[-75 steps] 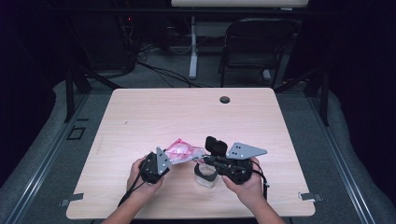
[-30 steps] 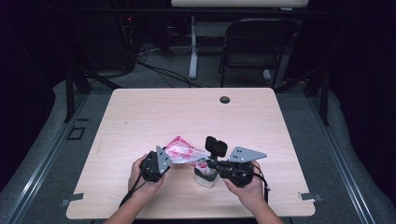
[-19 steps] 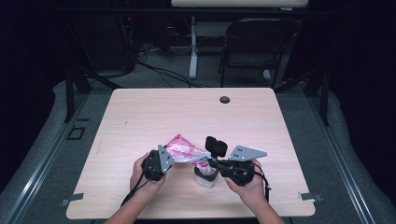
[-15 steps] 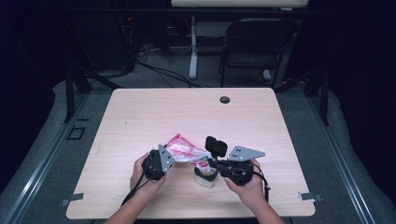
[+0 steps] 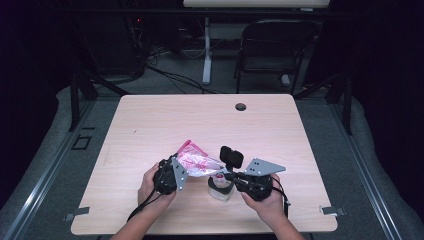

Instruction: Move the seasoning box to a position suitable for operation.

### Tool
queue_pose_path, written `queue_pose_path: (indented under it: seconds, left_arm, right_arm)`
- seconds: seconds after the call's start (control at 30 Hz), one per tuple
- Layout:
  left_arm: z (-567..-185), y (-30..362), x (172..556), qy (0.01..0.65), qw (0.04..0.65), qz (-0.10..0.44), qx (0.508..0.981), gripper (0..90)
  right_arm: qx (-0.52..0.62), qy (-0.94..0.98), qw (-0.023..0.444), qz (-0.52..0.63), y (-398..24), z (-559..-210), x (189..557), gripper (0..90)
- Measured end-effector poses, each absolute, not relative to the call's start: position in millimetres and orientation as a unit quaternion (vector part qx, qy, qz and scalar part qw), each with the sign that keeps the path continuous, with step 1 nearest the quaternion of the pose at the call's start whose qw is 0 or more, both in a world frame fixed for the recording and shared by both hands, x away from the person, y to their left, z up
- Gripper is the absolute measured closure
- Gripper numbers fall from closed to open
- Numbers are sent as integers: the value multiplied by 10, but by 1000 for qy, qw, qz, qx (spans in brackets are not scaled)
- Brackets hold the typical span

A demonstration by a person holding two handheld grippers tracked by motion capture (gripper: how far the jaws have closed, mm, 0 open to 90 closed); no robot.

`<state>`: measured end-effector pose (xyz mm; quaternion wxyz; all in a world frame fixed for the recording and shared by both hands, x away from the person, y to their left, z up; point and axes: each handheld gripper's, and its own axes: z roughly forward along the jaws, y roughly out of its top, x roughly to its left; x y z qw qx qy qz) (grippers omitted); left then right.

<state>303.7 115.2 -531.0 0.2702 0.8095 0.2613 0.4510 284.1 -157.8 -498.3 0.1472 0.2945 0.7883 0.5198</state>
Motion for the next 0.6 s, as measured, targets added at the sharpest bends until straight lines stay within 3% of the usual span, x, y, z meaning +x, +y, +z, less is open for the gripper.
queue_pose_path:
  seconds: [0.6]
  left_arm:
    - [-5320,1142,2952,239,253,481,804,673]
  right_arm:
    - [286,794,158,513,-1576,-4979,2757,823]
